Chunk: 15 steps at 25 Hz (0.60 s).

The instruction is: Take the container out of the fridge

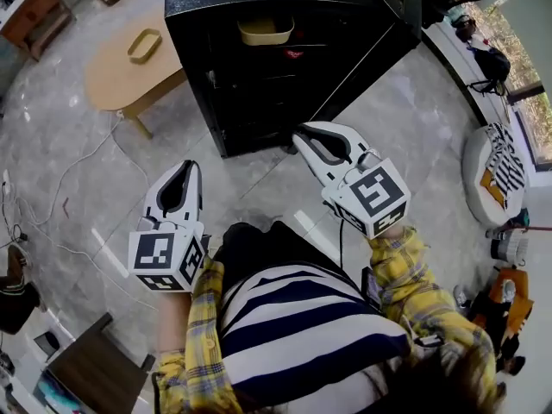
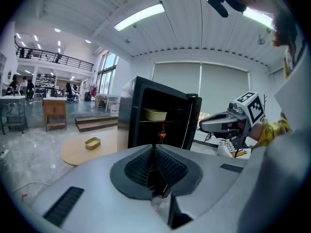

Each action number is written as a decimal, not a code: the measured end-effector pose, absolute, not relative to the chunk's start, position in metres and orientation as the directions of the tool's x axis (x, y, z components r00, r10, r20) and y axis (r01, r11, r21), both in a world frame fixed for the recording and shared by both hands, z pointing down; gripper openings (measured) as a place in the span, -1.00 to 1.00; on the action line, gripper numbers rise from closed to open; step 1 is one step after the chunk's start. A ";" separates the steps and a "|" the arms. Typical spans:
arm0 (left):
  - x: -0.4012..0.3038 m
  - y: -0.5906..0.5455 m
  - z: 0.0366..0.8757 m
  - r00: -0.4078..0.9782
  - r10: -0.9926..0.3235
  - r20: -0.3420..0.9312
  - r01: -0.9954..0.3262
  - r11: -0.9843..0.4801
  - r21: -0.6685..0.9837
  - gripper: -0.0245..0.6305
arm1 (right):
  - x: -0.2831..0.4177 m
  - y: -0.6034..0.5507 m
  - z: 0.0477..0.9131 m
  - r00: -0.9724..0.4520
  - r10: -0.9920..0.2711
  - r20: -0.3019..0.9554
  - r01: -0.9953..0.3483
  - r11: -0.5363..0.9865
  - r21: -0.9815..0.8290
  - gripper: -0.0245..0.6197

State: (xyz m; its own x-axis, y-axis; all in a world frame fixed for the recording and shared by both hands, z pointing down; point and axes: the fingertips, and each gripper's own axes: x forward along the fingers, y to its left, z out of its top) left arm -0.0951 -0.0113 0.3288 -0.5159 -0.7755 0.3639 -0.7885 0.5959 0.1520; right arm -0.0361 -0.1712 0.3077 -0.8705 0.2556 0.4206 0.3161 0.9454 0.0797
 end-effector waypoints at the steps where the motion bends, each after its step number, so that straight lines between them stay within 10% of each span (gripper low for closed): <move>1: -0.093 -0.011 0.330 -0.529 -0.767 0.363 -0.779 0.609 0.152 -0.82 | -0.038 -0.173 0.307 -0.867 0.266 0.422 0.334 0.937 0.097 -0.82; 15: -0.068 -0.002 0.339 -0.648 -0.666 0.370 -0.676 0.726 0.125 -0.82 | -0.063 -0.183 0.304 -0.800 0.379 0.466 0.539 0.795 0.279 -0.66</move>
State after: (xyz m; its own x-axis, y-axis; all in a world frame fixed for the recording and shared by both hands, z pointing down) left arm -0.0683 -0.0024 0.3392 -0.6475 -0.6663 0.3698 -0.6758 0.7264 0.1254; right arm -0.0628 -0.1834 0.3045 -0.7999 0.3786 0.4656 0.5387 0.7950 0.2789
